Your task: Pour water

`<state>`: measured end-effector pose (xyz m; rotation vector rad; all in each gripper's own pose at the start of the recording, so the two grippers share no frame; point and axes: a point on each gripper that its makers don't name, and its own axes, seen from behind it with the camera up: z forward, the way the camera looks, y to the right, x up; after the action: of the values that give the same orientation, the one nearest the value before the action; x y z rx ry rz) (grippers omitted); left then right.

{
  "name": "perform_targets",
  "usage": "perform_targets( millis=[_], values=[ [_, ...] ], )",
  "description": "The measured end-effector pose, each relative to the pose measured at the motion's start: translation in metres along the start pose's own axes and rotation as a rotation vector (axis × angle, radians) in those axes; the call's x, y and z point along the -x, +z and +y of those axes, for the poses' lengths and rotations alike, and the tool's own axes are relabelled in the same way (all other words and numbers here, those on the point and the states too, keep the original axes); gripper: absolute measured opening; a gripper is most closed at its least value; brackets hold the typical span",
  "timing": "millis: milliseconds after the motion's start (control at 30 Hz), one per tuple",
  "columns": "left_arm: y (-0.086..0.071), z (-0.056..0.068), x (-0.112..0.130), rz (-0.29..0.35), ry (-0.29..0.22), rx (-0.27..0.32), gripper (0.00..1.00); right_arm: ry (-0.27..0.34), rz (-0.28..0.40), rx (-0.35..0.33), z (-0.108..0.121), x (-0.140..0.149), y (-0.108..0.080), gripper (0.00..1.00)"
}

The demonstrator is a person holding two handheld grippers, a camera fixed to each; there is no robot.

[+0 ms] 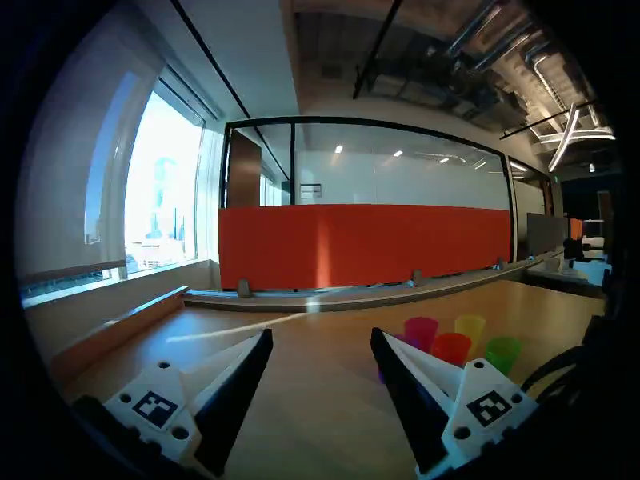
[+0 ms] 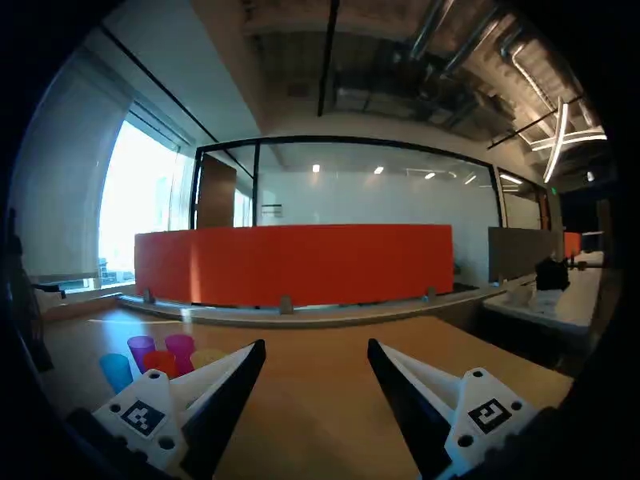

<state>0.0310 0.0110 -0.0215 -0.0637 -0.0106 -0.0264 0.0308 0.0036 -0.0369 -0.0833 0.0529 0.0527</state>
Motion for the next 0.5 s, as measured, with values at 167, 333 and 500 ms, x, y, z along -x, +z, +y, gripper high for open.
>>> perform_targets(
  millis=[167,333,500],
  values=[
    [0.001,-0.001,0.008,0.001,-0.014,-0.018,0.9,0.005,-0.013,0.01,0.002,0.011,0.003,0.99],
    [0.001,-0.005,0.019,0.005,-0.015,-0.049,0.9,0.003,-0.027,0.025,0.005,0.017,0.007,0.99],
    [0.0,-0.011,0.029,0.013,-0.017,-0.088,0.9,0.012,-0.046,0.036,0.005,0.024,0.01,0.99]
  ],
)
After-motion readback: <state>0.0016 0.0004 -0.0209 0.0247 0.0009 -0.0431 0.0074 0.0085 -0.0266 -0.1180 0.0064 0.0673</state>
